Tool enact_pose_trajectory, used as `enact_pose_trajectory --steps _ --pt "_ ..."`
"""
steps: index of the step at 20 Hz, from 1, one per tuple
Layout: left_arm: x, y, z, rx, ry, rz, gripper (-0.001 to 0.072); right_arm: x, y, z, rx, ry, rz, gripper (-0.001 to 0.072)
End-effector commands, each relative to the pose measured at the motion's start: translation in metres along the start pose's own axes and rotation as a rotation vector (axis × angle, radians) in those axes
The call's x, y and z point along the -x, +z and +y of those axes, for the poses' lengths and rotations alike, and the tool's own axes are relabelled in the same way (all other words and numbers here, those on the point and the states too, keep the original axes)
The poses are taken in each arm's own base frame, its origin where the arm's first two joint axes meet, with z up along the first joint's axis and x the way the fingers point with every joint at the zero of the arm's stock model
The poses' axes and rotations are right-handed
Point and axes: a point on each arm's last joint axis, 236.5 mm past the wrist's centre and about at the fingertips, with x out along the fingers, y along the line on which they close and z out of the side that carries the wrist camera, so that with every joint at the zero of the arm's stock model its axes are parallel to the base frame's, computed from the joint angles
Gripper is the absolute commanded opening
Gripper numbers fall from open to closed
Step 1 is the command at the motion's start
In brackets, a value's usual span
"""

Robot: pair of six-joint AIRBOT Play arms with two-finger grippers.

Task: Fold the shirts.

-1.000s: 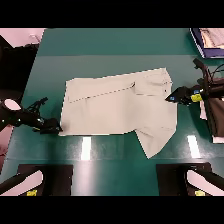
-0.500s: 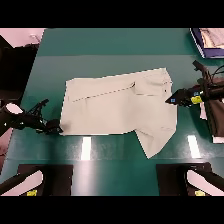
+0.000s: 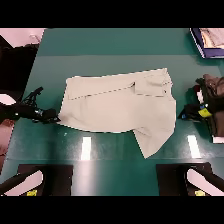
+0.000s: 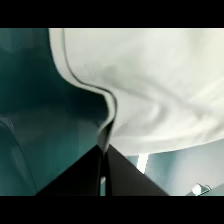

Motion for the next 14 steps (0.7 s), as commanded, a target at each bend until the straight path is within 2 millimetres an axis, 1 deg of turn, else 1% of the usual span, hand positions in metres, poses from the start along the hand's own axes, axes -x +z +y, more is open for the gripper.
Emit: enact_pose_trajectory --steps 1,2,3,4,5,6,7,10,12,13,14 --pt "0.006 0.007 -0.005 -0.011 -0.007 -0.013 0.0023 -0.026 -0.024 -0.034 -0.180 0.030 -0.006 0.0334" --pt "0.006 0.007 -0.005 -0.009 -0.010 -0.016 0.0023 -0.036 -0.031 -0.041 -0.238 0.051 -0.010 0.0463" --pt "0.006 0.008 -0.007 -0.006 -0.017 -0.020 0.0023 -0.045 -0.038 -0.045 -0.282 0.070 -0.009 0.0550" --pt "0.006 0.009 -0.008 -0.004 -0.023 -0.022 0.0022 -0.054 -0.042 -0.044 -0.319 0.100 -0.008 0.0548" --pt "0.006 0.009 -0.010 -0.001 -0.031 -0.025 0.0023 -0.062 -0.043 -0.039 -0.332 0.142 -0.015 0.0538" --pt "0.007 0.010 -0.012 0.002 -0.040 -0.029 0.0023 -0.069 -0.041 -0.031 -0.329 0.186 -0.033 0.0445" --pt "0.007 0.012 -0.013 0.004 -0.043 -0.035 0.0023 -0.076 -0.037 -0.025 -0.331 0.211 -0.058 0.0403" --pt "0.007 0.012 -0.013 0.005 -0.043 -0.037 0.0023 -0.086 -0.026 -0.018 -0.320 0.212 -0.107 0.0402" --pt "0.007 0.013 -0.013 0.006 -0.042 -0.039 0.0023 -0.090 -0.020 -0.013 -0.279 0.194 -0.121 0.0313" --pt "0.007 0.013 -0.013 0.005 -0.042 -0.040 0.0023 -0.092 -0.018 -0.011 -0.263 0.186 -0.128 0.0302" --pt "0.007 0.013 -0.013 0.005 -0.042 -0.039 0.0023 -0.093 -0.018 -0.009 -0.250 0.181 -0.129 0.0176"
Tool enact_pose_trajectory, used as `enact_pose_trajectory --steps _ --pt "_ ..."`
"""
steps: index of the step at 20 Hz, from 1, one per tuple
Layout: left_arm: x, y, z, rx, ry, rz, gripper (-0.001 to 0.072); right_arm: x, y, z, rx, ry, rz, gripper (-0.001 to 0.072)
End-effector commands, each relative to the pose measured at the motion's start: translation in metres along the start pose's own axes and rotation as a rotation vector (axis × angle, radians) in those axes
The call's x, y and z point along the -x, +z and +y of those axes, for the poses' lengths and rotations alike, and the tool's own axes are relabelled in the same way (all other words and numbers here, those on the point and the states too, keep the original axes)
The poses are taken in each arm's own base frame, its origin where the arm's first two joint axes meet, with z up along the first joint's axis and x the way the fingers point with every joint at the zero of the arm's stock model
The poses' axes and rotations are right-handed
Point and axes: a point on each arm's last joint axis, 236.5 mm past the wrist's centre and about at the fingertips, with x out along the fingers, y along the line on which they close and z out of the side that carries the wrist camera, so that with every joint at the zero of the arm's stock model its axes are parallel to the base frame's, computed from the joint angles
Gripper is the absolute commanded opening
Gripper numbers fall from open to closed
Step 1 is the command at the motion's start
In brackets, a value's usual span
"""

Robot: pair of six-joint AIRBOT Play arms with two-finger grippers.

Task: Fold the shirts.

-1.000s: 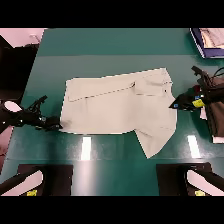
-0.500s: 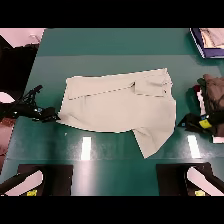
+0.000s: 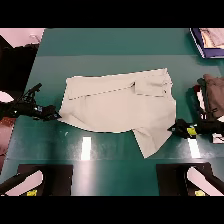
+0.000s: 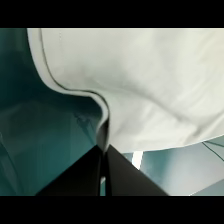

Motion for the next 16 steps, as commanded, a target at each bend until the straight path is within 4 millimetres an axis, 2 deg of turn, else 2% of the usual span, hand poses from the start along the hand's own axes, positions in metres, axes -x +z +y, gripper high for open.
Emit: enact_pose_trajectory --steps 1,2,4,6,7,8,9,11,13,14,16 --pt "0.000 0.001 0.000 0.000 -0.001 -0.005 0.0022 -0.009 0.006 0.007 0.044 -0.008 -0.035 0.0016" --pt "0.001 0.003 0.000 -0.002 0.001 -0.011 0.0022 -0.007 0.007 0.009 0.059 -0.008 -0.043 0.0020" --pt "0.014 0.021 -0.003 -0.009 0.019 -0.059 0.0022 0.015 0.025 0.026 0.114 -0.001 -0.125 0.0020" --pt "0.050 0.061 -0.021 -0.050 0.028 -0.176 0.0022 0.064 0.058 0.059 0.208 0.009 -0.296 0.0019" --pt "0.076 0.083 -0.034 -0.076 0.035 -0.265 0.0022 0.099 0.076 0.082 0.261 0.015 -0.412 0.0018" --pt "0.108 0.106 -0.050 -0.102 0.041 -0.371 0.0022 0.140 0.093 0.108 0.309 0.025 -0.542 0.0018" --pt "0.148 0.127 -0.071 -0.134 0.044 -0.495 0.0021 0.181 0.104 0.133 0.356 0.035 -0.663 0.0018" --pt "0.233 0.150 -0.120 -0.237 0.045 -0.718 0.0021 0.268 0.112 0.185 0.466 0.057 -0.890 0.0017" --pt "0.316 0.146 -0.173 -0.366 0.048 -0.897 0.0022 0.345 0.098 0.234 0.577 0.078 -1.064 0.0017" --pt "0.357 0.134 -0.202 -0.435 0.050 -0.986 0.0022 0.380 0.085 0.256 0.631 0.087 -1.143 0.0018" --pt "0.423 0.102 -0.249 -0.556 0.059 -1.130 0.0022 0.436 0.053 0.292 0.728 0.097 -1.267 0.0018"
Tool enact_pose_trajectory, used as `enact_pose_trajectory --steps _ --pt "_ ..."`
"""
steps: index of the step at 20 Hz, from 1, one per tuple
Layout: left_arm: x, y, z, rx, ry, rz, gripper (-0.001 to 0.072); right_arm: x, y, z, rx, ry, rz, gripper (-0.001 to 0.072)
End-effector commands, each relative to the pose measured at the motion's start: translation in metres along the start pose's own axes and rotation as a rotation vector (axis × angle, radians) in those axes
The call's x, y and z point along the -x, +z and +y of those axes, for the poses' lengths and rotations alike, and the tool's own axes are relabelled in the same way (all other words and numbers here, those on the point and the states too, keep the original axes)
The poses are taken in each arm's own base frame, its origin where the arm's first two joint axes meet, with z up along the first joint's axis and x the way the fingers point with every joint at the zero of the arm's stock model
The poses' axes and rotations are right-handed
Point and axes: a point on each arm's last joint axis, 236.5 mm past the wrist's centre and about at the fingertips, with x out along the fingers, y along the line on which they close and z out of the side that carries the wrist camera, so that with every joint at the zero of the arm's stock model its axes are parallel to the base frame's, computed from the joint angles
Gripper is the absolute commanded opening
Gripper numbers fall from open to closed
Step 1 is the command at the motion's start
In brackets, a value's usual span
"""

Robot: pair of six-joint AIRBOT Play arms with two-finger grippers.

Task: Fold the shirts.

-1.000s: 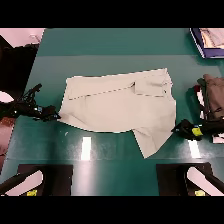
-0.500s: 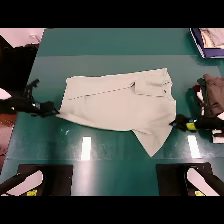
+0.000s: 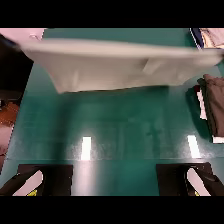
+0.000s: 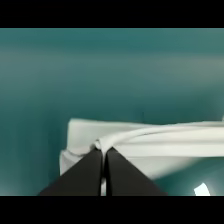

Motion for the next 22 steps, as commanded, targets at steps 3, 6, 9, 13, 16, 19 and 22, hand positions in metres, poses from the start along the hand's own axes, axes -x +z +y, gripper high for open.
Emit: enact_pose_trajectory --steps 3,6,9,13,16,19,22 --pt "0.163 0.113 -0.107 -0.285 -0.027 -0.397 0.0022 0.126 0.126 0.093 0.243 0.045 -0.375 0.0018" --pt "0.221 0.119 -0.142 -0.351 -0.034 -0.522 0.0022 0.180 0.141 0.120 0.330 0.022 -0.478 0.0018" --pt "0.260 0.112 -0.170 -0.362 -0.068 -0.591 0.0022 0.216 0.143 0.118 0.356 -0.089 -0.488 0.0017" --pt "0.251 0.100 -0.167 -0.353 -0.075 -0.535 0.0021 0.213 0.131 0.102 0.351 -0.156 -0.375 0.0016" --pt "0.163 0.056 -0.115 -0.207 -0.070 -0.261 0.0021 0.141 0.097 0.062 0.263 -0.141 -0.117 0.0016" --pt "0.060 -0.030 -0.049 -0.021 -0.065 0.103 0.0021 0.052 0.018 0.002 0.121 -0.135 0.275 0.0016" --pt "-0.023 -0.129 0.006 0.161 -0.064 0.409 0.0022 -0.025 -0.068 -0.033 0.012 -0.086 0.630 0.0016"
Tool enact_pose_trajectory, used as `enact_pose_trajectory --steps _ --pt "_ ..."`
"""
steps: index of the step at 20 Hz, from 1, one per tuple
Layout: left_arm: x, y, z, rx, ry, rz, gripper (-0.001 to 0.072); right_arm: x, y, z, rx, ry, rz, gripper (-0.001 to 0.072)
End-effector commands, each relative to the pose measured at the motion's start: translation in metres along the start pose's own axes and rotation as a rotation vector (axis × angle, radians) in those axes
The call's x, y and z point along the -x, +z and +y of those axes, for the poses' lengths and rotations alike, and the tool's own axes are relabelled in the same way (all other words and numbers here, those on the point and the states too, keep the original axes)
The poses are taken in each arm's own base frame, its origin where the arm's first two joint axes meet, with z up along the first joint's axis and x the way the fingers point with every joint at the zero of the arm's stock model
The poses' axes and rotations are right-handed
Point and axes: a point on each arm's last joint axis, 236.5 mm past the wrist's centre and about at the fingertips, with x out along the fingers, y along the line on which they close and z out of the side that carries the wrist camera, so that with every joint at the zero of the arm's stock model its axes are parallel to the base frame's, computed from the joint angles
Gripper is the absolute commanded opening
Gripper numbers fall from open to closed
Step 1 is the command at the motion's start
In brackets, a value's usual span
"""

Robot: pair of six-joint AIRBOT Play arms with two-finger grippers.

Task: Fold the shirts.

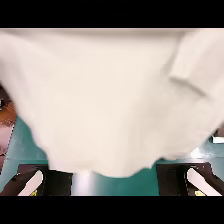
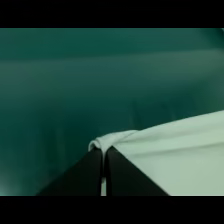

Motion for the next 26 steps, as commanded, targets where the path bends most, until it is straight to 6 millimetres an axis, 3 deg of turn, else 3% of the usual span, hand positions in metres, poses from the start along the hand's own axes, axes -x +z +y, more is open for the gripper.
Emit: enact_pose_trajectory --steps 1,3,5,8,11,13,15,18,21,26 --pt "-0.095 -0.107 0.065 0.194 -0.007 0.337 0.0022 -0.106 -0.076 -0.015 -0.085 0.077 0.394 0.0016" --pt "-0.138 -0.145 0.097 0.283 0.007 0.426 0.0022 -0.163 -0.105 -0.015 -0.111 0.112 0.515 0.0016" --pt "-0.177 -0.164 0.126 0.315 0.021 0.451 0.0022 -0.218 -0.123 -0.018 -0.140 0.118 0.546 0.0016" --pt "-0.223 -0.160 0.148 0.332 -0.009 0.368 0.0022 -0.282 -0.130 -0.030 -0.195 0.095 0.506 0.0016" --pt "-0.250 -0.139 0.165 0.356 0.003 0.229 0.0022 -0.318 -0.127 -0.040 -0.240 0.065 0.446 0.0016" --pt "-0.260 -0.123 0.171 0.328 0.038 0.163 0.0022 -0.328 -0.113 -0.046 -0.252 0.048 0.373 0.0016" --pt "-0.268 -0.105 0.163 0.237 0.043 0.118 0.0022 -0.333 -0.095 -0.051 -0.253 0.033 0.292 0.0016" --pt "-0.276 -0.096 0.160 0.121 0.090 0.101 0.0022 -0.335 -0.085 -0.054 -0.249 0.023 0.250 0.0016" --pt "-0.274 -0.111 0.163 0.072 0.103 0.167 0.0022 -0.333 -0.096 -0.063 -0.206 -0.017 0.291 0.0016" --pt "-0.257 -0.180 0.161 -0.011 0.084 0.449 0.0022 -0.306 -0.158 -0.068 -0.074 -0.060 0.579 0.0016"
